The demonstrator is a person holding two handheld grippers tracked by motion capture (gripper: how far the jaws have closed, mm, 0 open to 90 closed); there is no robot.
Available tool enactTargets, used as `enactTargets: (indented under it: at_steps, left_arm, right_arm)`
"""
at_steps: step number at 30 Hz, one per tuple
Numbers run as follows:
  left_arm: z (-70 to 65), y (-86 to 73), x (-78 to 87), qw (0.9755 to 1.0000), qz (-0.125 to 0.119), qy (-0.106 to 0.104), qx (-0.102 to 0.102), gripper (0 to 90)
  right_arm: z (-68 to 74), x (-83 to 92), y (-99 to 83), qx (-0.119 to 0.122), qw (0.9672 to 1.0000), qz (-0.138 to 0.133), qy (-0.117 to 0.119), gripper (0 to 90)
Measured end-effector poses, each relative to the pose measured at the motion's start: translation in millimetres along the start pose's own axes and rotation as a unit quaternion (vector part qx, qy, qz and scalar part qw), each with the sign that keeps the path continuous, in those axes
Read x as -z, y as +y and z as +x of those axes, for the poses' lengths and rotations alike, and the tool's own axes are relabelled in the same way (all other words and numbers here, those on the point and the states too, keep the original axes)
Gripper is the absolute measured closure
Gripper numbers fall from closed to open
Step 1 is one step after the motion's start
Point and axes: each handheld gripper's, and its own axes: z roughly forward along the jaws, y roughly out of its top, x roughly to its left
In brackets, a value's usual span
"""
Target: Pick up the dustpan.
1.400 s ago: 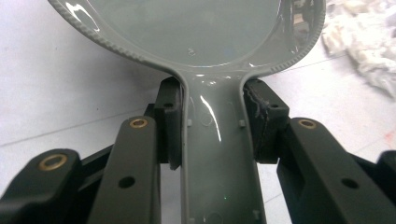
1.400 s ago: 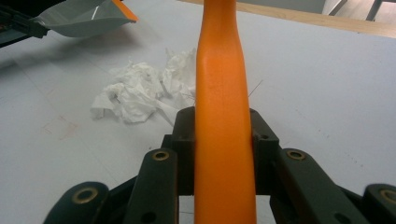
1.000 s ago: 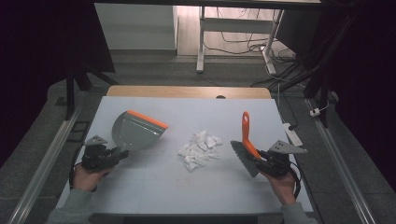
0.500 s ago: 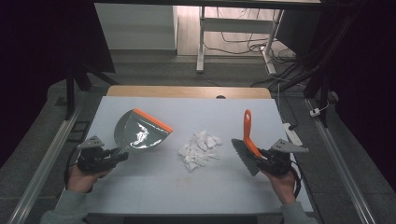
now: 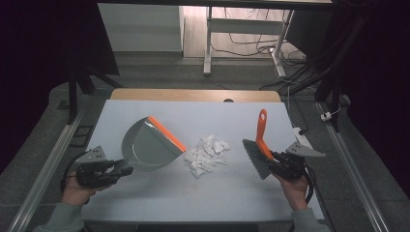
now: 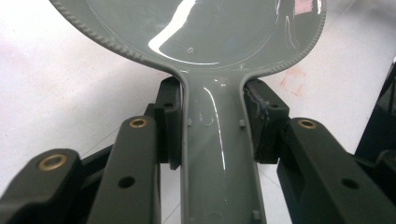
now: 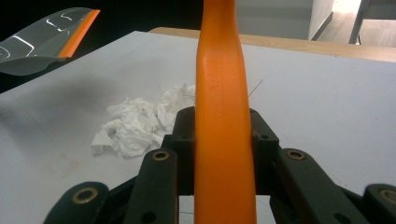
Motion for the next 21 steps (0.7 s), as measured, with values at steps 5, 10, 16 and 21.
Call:
enactTargets:
  at_steps: [5, 10, 16, 21]
  left_arm:
    - [-2.3, 2.2, 0.3, 0.9994, 0.019, -0.017, -0.023, 61.5]
    - [-7.1, 2.1, -4.1, 0.9972, 0.044, -0.036, -0.05, 61.5]
    - [-8.0, 0.0, -5.1, 0.9962, 0.051, -0.04, -0.059, 61.5]
    - [-12.0, -2.3, -10.6, 0.9937, 0.066, -0.058, -0.07, 61.5]
  right_arm:
    - [0.3, -1.0, -0.7, 0.005, 1.0, 0.005, -0.001, 70.2]
    - [1.6, -2.0, 0.2, 0.005, 1.0, 0.004, -0.001, 70.2]
    - [3.0, -5.5, 1.2, 0.008, 0.9999, 0.009, -0.004, 70.2]
    - [4.2, -7.3, 2.3, 0.012, 0.9998, 0.011, -0.008, 70.2]
